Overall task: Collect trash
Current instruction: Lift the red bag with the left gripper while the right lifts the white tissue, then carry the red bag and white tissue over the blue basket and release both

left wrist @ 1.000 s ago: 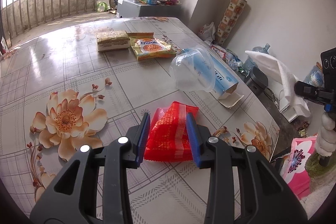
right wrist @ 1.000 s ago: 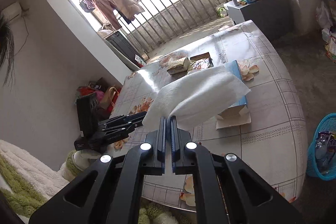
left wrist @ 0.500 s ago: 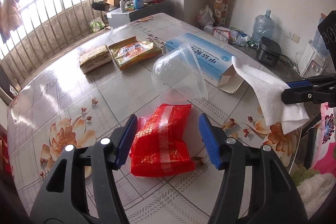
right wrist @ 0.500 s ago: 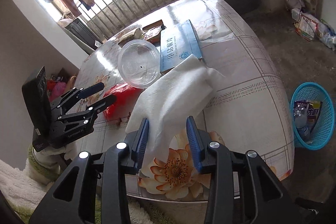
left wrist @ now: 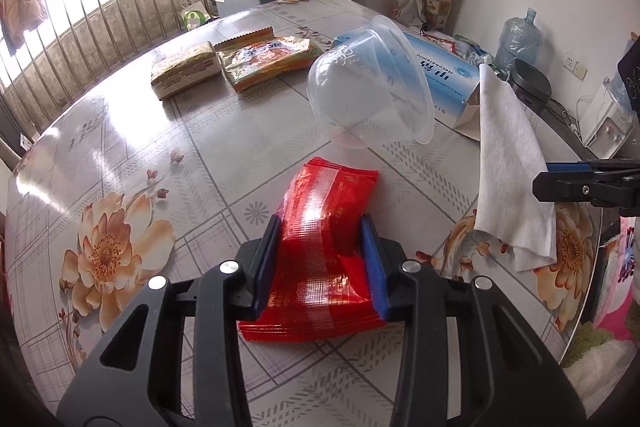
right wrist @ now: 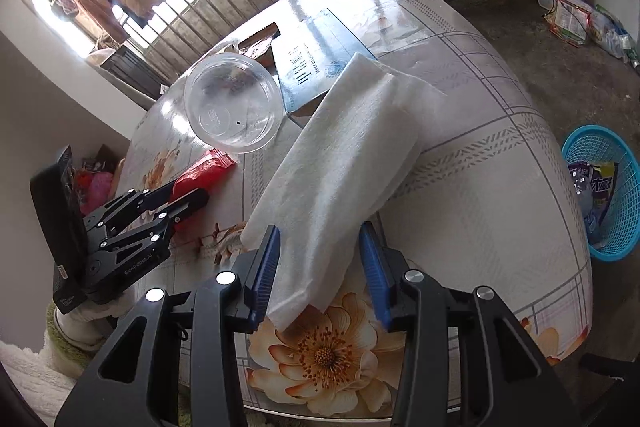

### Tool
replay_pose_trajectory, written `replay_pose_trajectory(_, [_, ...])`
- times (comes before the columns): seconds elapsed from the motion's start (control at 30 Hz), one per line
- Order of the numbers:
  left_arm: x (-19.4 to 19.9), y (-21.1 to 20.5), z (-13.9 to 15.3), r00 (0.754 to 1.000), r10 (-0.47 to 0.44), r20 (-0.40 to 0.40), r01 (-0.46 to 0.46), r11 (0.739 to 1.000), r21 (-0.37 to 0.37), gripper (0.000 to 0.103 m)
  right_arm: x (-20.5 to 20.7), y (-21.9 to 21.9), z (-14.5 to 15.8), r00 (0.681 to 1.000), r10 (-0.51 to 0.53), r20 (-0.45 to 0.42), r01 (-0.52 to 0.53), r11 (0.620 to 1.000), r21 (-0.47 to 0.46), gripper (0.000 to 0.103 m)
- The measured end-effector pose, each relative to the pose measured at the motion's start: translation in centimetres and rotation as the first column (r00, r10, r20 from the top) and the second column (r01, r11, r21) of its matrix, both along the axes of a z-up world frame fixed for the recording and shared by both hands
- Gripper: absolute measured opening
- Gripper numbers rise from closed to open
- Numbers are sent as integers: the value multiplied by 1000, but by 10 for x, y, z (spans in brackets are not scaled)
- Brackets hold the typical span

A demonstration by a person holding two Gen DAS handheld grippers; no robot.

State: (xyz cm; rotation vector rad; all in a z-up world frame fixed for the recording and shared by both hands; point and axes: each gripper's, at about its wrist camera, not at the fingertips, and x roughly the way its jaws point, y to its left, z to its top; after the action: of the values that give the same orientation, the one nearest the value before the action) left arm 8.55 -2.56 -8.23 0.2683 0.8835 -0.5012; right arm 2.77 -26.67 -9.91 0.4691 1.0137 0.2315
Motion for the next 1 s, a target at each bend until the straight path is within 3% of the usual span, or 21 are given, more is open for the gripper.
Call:
replay_pose_trajectory(0.13, [0,3,3,1000,1,-9,-1,1000,-20,35,1,-1,-2,1000,10,-15,-10,1000,22,8])
replay_pose_trajectory(0.17, [-1,5,6,1000,0,-13,0,999,-32,35,0,-3,-2,1000,9,-10,-8,999,40,7])
replay_pose_trajectory(0.57, [-16,27,53,1000,4,-21,-8,984,-180,35,-28,-32,45,985,-57,162,34,989,141,4])
replay_pose_trajectory(0.83, [-33,8,96,996,-85,25,89,961,-263,35,-53,-56,82,950,-127,285,79,982,173,4])
replay_pose_trajectory(1.0, [-33,-31,125,981,-186,56,194,924,-329,35,-77,-88,99,914,-215,345,164,971,172,4])
